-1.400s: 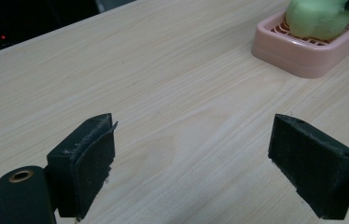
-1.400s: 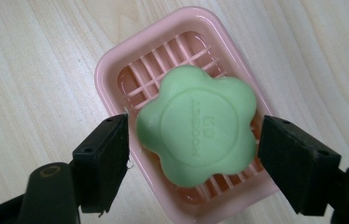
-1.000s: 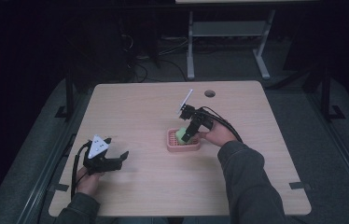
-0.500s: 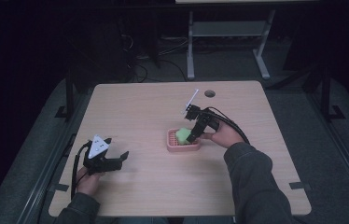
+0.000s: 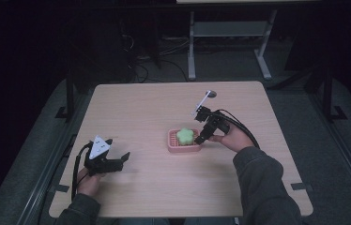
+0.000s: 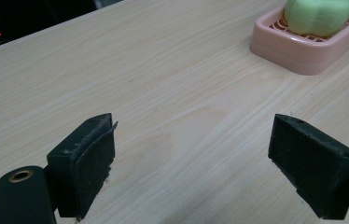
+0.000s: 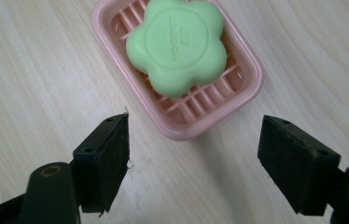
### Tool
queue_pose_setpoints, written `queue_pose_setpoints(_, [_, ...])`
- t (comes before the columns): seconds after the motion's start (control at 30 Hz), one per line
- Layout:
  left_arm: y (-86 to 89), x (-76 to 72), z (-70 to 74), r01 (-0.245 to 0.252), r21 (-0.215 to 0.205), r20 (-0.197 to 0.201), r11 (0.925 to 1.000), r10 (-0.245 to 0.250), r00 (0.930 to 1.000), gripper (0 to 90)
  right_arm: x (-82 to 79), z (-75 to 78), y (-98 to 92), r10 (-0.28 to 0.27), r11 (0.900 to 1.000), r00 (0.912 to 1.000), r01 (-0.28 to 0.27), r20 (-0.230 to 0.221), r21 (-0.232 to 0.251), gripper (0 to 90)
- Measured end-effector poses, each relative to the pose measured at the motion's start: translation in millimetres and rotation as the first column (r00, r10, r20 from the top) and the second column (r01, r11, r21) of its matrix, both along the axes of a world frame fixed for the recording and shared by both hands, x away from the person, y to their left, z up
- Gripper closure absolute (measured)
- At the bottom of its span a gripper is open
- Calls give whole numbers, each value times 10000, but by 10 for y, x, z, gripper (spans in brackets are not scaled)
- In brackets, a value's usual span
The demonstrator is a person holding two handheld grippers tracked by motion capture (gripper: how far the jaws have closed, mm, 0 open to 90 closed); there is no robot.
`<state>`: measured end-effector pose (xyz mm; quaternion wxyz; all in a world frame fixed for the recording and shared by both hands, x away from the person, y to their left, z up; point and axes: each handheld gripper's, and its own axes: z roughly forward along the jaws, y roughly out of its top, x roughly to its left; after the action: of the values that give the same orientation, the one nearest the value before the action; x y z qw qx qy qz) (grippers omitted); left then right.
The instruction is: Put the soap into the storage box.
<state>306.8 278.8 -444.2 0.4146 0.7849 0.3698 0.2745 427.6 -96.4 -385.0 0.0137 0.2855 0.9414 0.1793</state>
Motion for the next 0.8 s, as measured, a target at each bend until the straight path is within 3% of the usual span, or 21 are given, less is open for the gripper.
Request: queue_pose_setpoints(0.8, [-13,4,-6,-5,43,-41,10000,5,10000,140,-150,-101,-314,-354,9988,9993,356,-83,341,243])
